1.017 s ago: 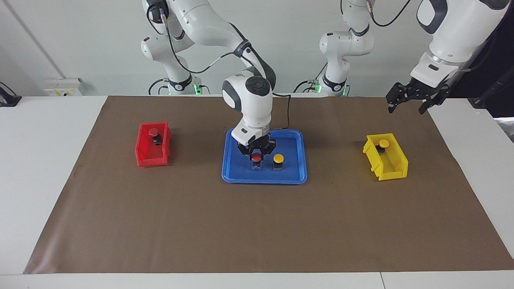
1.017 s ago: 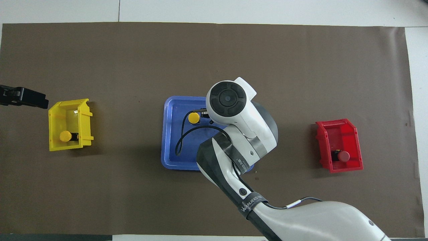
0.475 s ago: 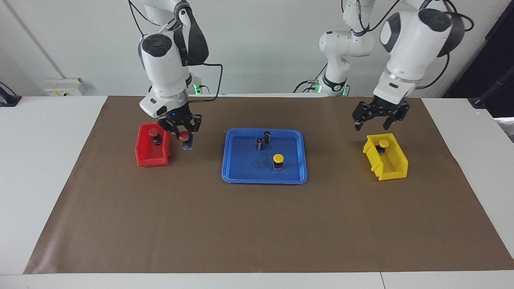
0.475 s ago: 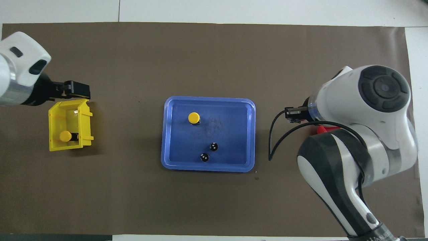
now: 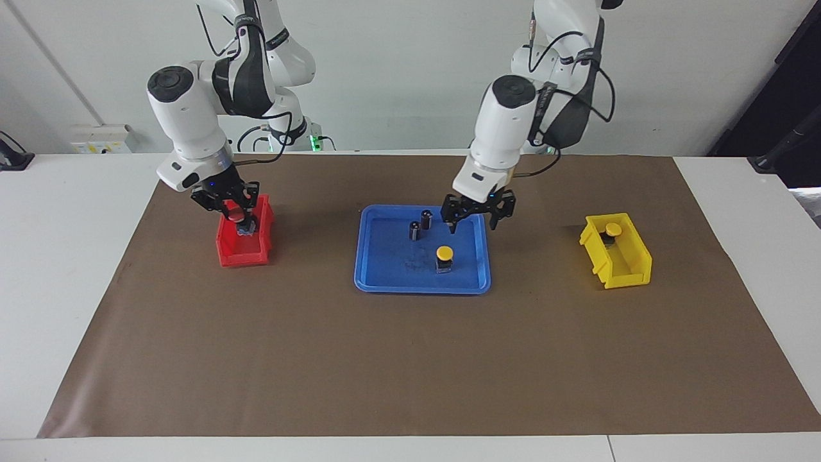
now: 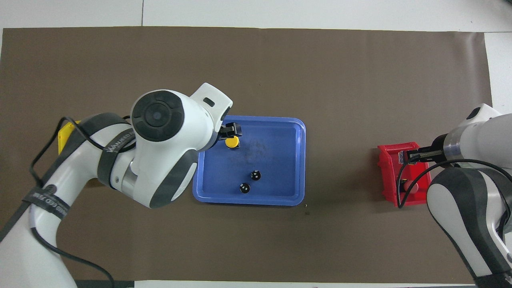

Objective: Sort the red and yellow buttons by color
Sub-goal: 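Carry the red button to the red bin while the left gripper reaches yellow, then grasp the last yellow button with the left gripper and lift it toward the yellow bin, then lower the yellow button into the yellow bin while the right gripper withdraws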

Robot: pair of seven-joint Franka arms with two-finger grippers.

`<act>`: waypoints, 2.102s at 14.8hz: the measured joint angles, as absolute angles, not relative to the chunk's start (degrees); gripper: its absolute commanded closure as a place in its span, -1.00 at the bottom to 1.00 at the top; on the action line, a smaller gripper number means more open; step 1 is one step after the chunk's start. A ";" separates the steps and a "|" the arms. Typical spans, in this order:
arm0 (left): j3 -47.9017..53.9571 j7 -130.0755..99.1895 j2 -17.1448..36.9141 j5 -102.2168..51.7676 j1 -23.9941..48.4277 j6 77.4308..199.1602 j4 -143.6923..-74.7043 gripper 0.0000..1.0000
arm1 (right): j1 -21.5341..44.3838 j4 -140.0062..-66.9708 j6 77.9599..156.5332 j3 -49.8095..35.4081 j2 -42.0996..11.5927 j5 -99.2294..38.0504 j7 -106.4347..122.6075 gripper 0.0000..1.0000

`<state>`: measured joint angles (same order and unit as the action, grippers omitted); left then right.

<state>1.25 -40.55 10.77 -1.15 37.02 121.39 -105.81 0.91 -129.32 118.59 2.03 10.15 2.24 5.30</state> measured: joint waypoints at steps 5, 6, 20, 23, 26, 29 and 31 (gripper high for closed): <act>0.91 -44.39 18.91 0.98 40.16 124.12 -103.32 -0.99 | -0.85 -134.70 124.48 1.96 10.00 2.22 6.20 0.44; 0.71 -44.47 19.80 1.14 40.16 124.14 -102.60 -0.94 | -0.85 -135.21 124.91 1.89 9.96 2.22 6.20 0.44; -0.80 -44.86 20.72 1.26 38.62 120.20 -99.04 0.97 | -0.85 -140.72 134.68 1.81 7.82 2.22 6.37 0.43; -1.21 -44.04 19.05 1.44 34.92 109.96 -91.94 0.97 | -0.85 -141.20 136.11 1.81 6.94 2.22 6.73 -0.01; -2.24 -32.98 14.22 1.96 27.83 102.07 -91.16 0.97 | -0.85 -141.19 136.16 1.79 6.87 2.22 6.97 -0.61; -3.12 -17.51 12.57 2.64 16.92 101.44 -92.05 0.97 | -0.79 -140.55 135.38 1.62 6.86 2.22 7.02 -0.66; -3.32 -6.88 12.62 2.67 8.74 103.34 -92.39 0.97 | -0.50 -137.93 131.59 1.44 6.85 2.22 7.02 -0.78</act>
<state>-3.32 -6.88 12.62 2.67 8.74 103.34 -92.39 -0.50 -137.93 131.59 1.44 6.85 2.22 7.02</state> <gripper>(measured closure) 0.586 0.167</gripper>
